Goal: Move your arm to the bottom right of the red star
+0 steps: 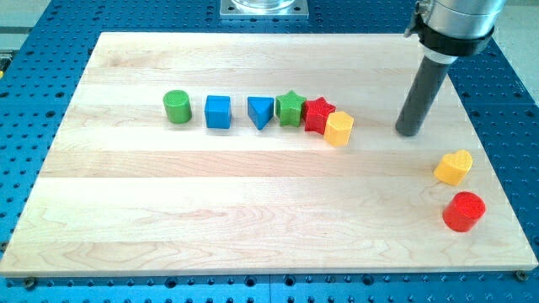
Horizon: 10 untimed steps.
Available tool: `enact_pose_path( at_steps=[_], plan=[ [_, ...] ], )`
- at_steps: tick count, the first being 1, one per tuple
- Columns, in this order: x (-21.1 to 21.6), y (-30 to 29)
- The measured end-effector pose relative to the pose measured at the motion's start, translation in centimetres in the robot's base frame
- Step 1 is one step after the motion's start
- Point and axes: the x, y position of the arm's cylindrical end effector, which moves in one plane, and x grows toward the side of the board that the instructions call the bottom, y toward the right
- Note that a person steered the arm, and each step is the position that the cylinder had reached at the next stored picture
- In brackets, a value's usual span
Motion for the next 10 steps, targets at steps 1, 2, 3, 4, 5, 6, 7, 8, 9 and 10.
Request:
enact_pose_path(
  at_steps=[1, 2, 3, 4, 5, 6, 7, 8, 9, 10],
  plan=[
    [-0.2, 0.0],
    [-0.2, 0.0],
    [-0.2, -0.2],
    [-0.2, -0.2],
    [-0.2, 0.0],
    [-0.2, -0.8],
    [-0.2, -0.1],
    [0.8, 0.1],
    [6.0, -8.5],
    [6.5, -12.3]
  ],
)
